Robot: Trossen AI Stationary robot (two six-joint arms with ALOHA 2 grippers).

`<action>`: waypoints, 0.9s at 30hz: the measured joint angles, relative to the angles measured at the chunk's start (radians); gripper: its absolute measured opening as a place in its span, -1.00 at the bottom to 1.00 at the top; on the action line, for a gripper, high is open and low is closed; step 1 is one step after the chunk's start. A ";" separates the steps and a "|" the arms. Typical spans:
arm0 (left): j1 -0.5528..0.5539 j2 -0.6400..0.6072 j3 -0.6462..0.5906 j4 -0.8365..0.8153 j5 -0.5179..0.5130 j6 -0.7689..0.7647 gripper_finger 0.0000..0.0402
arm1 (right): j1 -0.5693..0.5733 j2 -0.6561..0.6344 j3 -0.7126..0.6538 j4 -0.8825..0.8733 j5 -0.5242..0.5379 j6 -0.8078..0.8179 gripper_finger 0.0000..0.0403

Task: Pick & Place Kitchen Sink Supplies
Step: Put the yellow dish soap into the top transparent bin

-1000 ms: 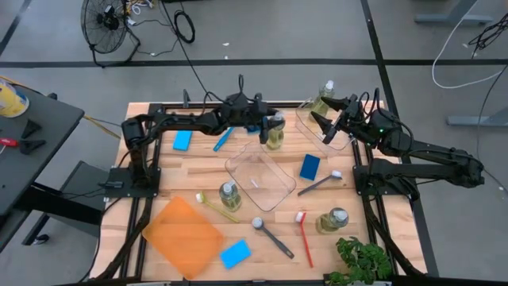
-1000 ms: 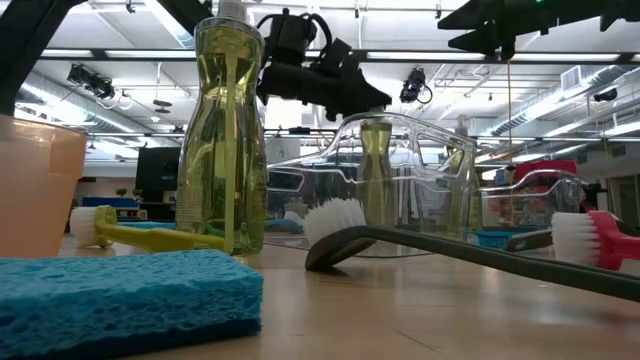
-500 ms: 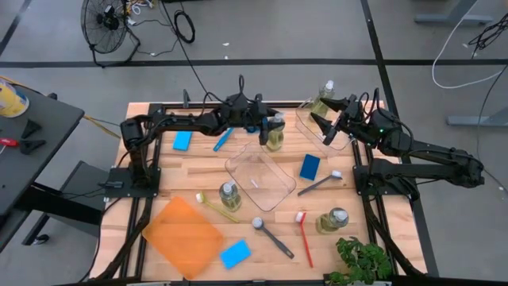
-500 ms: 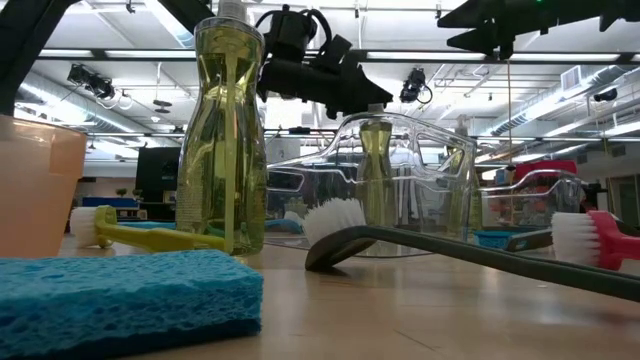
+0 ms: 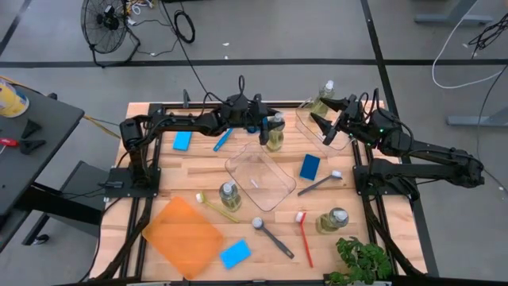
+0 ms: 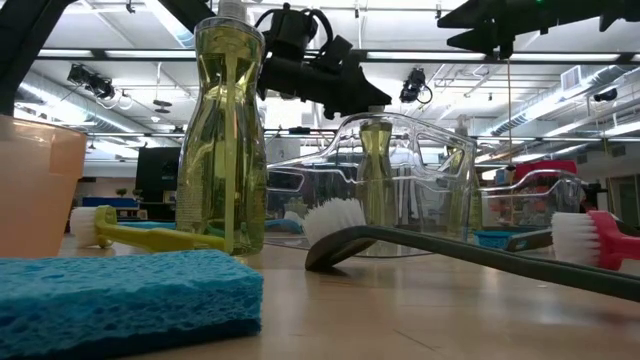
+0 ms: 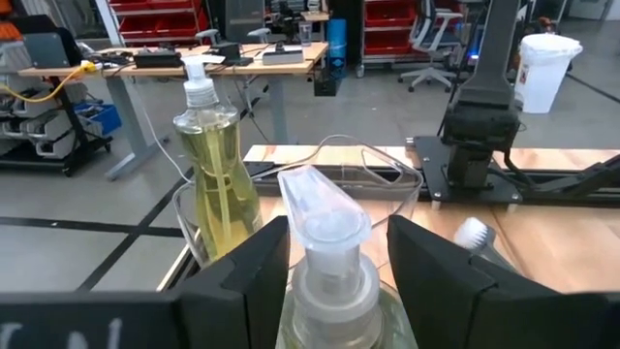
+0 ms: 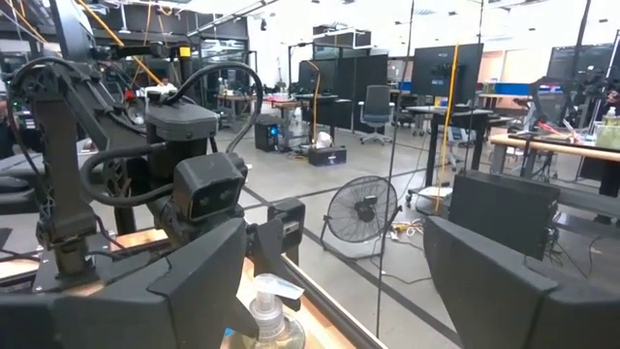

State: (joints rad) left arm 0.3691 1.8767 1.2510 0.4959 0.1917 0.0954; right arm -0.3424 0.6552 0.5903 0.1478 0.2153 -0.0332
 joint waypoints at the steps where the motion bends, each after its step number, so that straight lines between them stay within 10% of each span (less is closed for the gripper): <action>1: 0.000 0.000 0.000 0.001 0.000 -0.003 -0.09 | 0.000 0.000 0.000 0.000 -0.003 0.006 0.58; 14: 0.004 -0.050 -0.001 -0.046 -0.049 -0.004 0.54 | 0.000 0.007 0.000 -0.086 -0.024 0.026 0.58; 27: 0.013 -0.247 -0.001 -0.207 -0.049 -0.005 0.60 | 0.000 0.132 0.001 -0.114 -0.077 0.049 0.58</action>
State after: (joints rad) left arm 0.3824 1.6297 1.2503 0.2891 0.1425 0.0902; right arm -0.3420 0.7867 0.5911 0.0341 0.1379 0.0158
